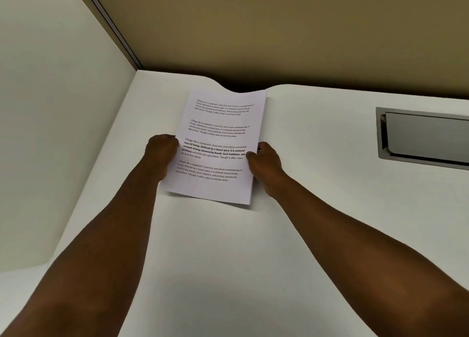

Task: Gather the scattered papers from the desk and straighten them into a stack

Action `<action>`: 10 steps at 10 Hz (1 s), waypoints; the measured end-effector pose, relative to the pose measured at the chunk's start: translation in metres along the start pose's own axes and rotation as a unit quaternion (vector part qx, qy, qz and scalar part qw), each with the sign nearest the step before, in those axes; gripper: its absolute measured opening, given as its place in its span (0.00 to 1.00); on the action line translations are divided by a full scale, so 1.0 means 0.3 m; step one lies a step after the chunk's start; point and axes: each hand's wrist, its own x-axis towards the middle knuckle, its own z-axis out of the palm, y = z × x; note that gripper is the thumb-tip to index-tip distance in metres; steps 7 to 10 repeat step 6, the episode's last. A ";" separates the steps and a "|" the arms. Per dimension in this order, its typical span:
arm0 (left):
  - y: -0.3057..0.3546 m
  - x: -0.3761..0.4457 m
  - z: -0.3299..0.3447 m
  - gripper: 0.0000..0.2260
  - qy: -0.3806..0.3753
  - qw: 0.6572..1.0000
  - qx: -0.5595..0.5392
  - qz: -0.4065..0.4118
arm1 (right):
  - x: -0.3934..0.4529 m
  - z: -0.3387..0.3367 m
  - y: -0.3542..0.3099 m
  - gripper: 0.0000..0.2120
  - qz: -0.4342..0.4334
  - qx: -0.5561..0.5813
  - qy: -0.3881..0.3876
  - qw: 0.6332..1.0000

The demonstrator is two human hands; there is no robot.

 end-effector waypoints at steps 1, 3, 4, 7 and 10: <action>0.006 0.026 0.014 0.06 0.017 0.999 0.036 0.014 | 0.022 0.005 -0.007 0.10 0.005 -0.018 0.011 1.000; 0.016 0.043 0.022 0.04 0.054 0.994 0.092 0.019 | 0.036 -0.001 -0.027 0.17 -0.010 -0.089 0.055 0.995; 0.010 0.027 0.027 0.07 0.063 0.988 0.136 0.037 | 0.024 -0.012 -0.013 0.19 -0.028 -0.138 0.076 0.987; -0.012 -0.083 0.036 0.23 0.120 0.953 0.273 0.047 | -0.068 -0.074 0.058 0.19 -0.082 -0.221 0.097 0.967; -0.012 -0.083 0.036 0.23 0.120 0.953 0.273 0.047 | -0.068 -0.074 0.058 0.19 -0.082 -0.221 0.097 0.967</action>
